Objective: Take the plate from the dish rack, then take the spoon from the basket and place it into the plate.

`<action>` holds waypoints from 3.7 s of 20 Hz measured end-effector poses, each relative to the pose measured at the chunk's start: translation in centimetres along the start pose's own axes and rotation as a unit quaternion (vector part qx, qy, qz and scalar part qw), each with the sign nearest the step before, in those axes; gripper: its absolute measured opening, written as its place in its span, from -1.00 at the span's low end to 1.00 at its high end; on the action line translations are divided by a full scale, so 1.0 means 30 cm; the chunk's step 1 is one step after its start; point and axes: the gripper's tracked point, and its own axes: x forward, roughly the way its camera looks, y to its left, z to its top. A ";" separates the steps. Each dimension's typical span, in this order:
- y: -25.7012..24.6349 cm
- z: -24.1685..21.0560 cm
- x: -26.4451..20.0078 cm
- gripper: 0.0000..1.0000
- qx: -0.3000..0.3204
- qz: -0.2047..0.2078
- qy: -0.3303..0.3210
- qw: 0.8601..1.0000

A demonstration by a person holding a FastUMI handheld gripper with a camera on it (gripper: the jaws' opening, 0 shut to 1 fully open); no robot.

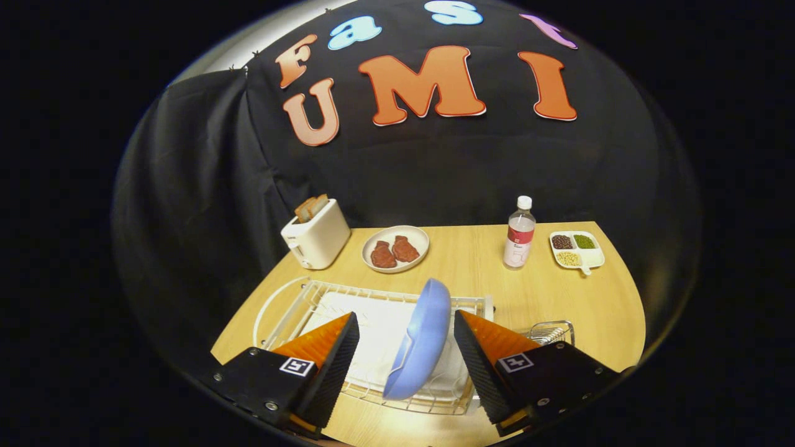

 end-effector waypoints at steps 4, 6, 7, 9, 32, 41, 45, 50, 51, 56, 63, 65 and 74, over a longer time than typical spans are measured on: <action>0.009 -0.085 0.087 0.70 0.022 -0.003 0.065 0.998; 0.007 -0.125 0.122 0.67 0.017 -0.009 0.088 0.996; 0.005 -0.140 0.138 0.65 0.018 -0.011 0.097 0.995; 0.005 -0.179 0.165 0.59 0.019 -0.017 0.114 0.993; -0.103 -0.046 0.062 -0.38 0.022 -0.115 0.082 0.990; -0.043 -0.186 -0.207 -0.38 0.021 -0.046 0.036 0.998; -0.037 -0.367 -0.265 -0.38 0.045 -0.013 0.057 0.997; -0.004 -0.548 -0.256 -0.38 0.088 0.043 0.083 0.992; 0.006 -0.581 -0.253 -0.38 0.094 0.054 0.090 0.990; 0.011 -0.712 -0.212 -0.38 0.126 0.072 0.108 0.983; -0.041 -0.711 -0.123 -0.38 0.177 0.069 0.100 0.977; -0.053 -0.714 -0.102 -0.38 0.179 0.060 0.098 0.977; -0.106 -0.774 -0.062 0.02 0.139 0.019 0.096 0.985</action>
